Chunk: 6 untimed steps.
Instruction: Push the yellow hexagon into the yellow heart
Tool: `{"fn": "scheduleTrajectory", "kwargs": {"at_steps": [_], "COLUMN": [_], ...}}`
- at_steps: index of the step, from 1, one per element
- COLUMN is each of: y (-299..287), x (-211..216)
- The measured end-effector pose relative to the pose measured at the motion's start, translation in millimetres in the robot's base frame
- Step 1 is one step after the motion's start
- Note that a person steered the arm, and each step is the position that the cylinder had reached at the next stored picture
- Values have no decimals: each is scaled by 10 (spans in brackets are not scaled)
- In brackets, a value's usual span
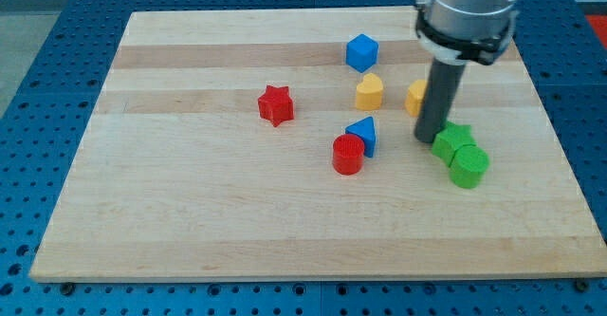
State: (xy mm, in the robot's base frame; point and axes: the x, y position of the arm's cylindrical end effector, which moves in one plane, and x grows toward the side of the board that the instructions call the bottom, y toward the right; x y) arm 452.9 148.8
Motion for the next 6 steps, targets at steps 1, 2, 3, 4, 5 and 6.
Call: {"fn": "scheduleTrajectory", "kwargs": {"at_steps": [1,2,3,4,5,6], "y": [193,193,193,176,22,-266], "x": [-53,-62,-220,-527,-643,-644]}}
